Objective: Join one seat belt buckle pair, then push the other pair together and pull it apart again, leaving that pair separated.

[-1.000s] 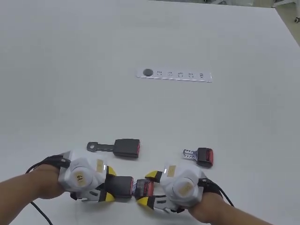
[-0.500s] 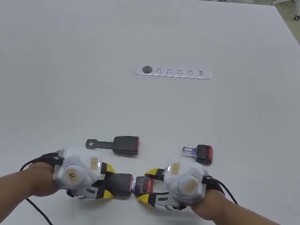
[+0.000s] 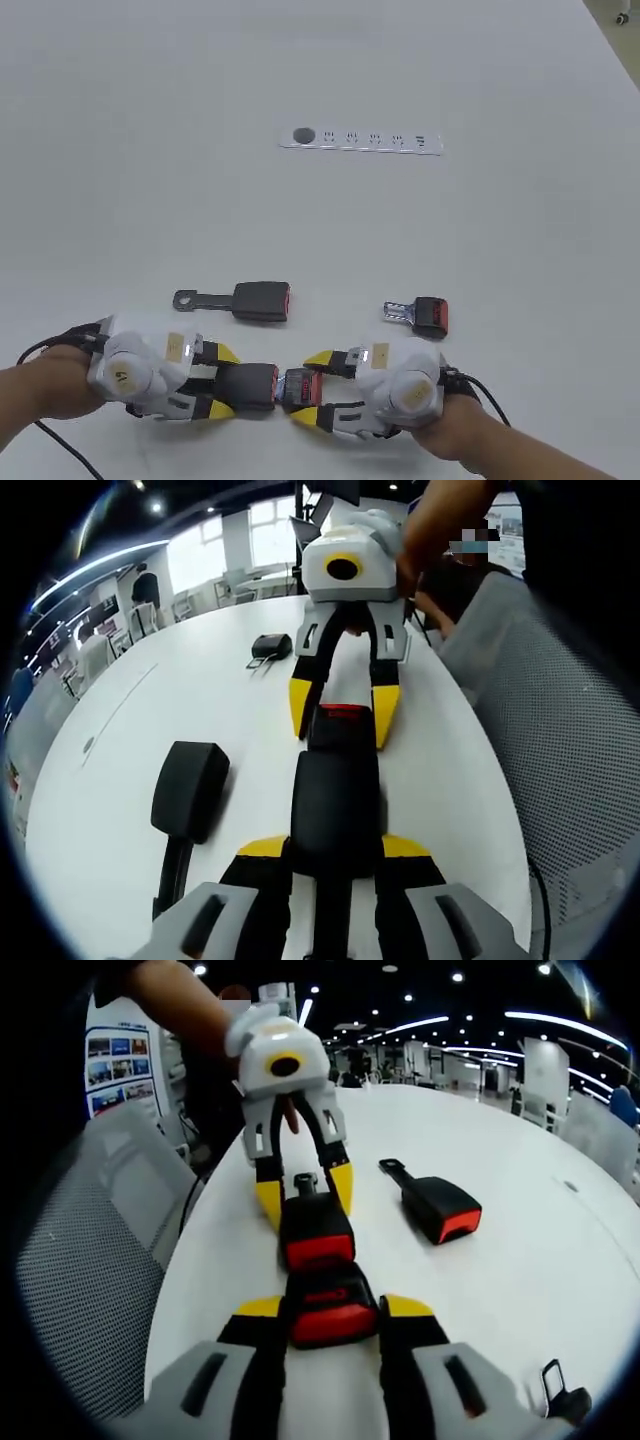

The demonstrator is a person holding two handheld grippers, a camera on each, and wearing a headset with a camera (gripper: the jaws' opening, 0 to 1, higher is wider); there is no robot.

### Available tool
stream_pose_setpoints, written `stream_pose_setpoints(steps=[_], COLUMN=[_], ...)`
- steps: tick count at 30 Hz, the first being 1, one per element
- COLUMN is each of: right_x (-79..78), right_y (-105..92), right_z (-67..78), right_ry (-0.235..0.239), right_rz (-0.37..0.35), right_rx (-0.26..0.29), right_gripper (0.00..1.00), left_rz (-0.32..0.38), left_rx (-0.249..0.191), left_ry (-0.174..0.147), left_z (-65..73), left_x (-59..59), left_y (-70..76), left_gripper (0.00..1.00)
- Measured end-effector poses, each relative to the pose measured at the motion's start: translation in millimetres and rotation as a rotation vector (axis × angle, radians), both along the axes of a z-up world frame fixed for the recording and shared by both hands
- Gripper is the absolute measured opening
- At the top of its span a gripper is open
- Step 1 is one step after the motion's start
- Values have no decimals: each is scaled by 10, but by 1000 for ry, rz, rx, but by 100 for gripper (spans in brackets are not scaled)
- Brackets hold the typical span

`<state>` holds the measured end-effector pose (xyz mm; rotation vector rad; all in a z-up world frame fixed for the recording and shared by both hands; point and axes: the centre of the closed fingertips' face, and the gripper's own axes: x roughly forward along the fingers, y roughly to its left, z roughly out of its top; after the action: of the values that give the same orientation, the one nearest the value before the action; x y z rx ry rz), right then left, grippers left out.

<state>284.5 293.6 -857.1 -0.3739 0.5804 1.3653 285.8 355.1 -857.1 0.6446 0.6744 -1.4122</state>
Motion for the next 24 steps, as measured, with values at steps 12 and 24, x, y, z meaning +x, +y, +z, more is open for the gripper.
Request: stream_pose_setpoints(steps=[12,24], right_x=[-2,-11], right_y=[-15,-26], right_z=[-3,3], right_ry=[-1,-7], right_rz=[1,-4], right_rx=[13,12], right_gripper=[35,35], left_rz=[-7,-13], left_rx=[-6,-8], left_ry=[8,13], left_z=[-2,2], left_x=[-1,-4], left_y=[-2,-5], left_gripper=[33,32])
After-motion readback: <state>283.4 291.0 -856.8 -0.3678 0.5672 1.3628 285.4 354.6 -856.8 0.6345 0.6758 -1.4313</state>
